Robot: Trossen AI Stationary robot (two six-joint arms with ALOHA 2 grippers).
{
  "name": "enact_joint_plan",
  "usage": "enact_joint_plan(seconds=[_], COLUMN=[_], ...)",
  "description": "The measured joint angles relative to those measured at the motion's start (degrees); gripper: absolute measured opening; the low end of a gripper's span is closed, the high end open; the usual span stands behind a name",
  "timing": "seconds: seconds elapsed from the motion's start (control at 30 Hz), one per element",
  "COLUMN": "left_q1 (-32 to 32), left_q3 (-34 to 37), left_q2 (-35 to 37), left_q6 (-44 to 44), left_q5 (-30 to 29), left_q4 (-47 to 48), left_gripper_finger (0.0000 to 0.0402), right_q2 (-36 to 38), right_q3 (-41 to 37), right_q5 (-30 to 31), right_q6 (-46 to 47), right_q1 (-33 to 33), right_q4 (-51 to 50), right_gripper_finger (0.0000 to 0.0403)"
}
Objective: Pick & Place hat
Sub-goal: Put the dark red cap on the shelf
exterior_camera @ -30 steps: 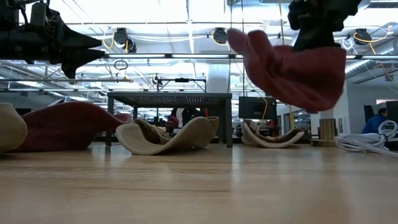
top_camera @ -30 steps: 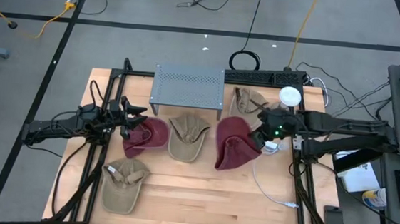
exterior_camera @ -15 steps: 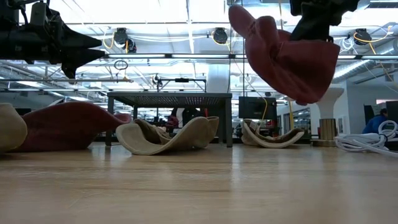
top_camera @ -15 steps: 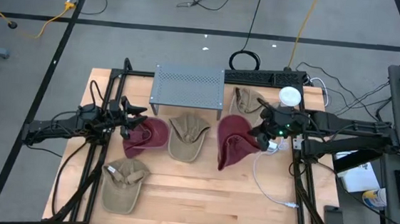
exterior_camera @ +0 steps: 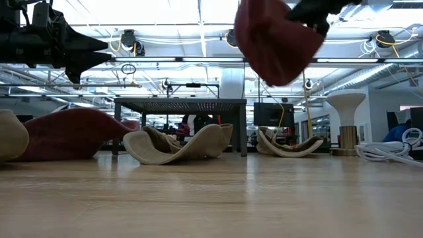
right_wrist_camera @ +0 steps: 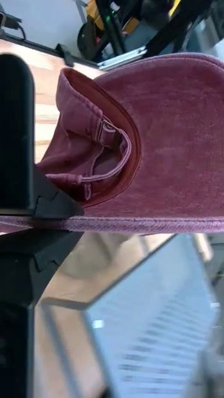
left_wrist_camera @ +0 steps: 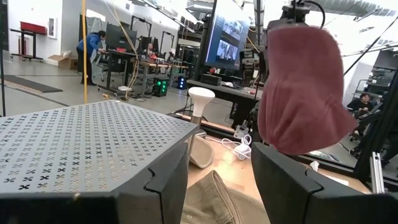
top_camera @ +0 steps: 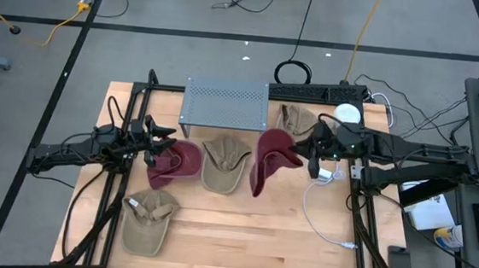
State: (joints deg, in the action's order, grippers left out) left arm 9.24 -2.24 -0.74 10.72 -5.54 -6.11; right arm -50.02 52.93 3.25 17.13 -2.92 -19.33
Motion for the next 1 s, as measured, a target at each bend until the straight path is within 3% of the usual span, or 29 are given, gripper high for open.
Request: enact_joint_plan(seconds=[0.4, 0.67, 1.0], left_q1=[0.0, 0.0, 0.0], left_q3=[0.0, 0.0, 0.0], left_q2=[0.0, 0.0, 0.0], left_q6=[0.0, 0.7, 8.9], left_q5=[0.0, 0.0, 0.0], left_q4=[0.0, -0.1, -0.4], left_gripper_finger=[0.0180, 0.0180, 0.0180], right_q2=[0.0, -0.3, -5.5], right_q3=[0.0, 0.0, 0.0], right_q5=[1.5, 1.5, 1.5], right_q6=[-14.7, -15.0, -14.8], right_q1=[-0.1, -0.1, -0.1], right_q4=[10.1, 12.8, 23.6], right_gripper_finger=[0.0006, 0.0006, 0.0007])
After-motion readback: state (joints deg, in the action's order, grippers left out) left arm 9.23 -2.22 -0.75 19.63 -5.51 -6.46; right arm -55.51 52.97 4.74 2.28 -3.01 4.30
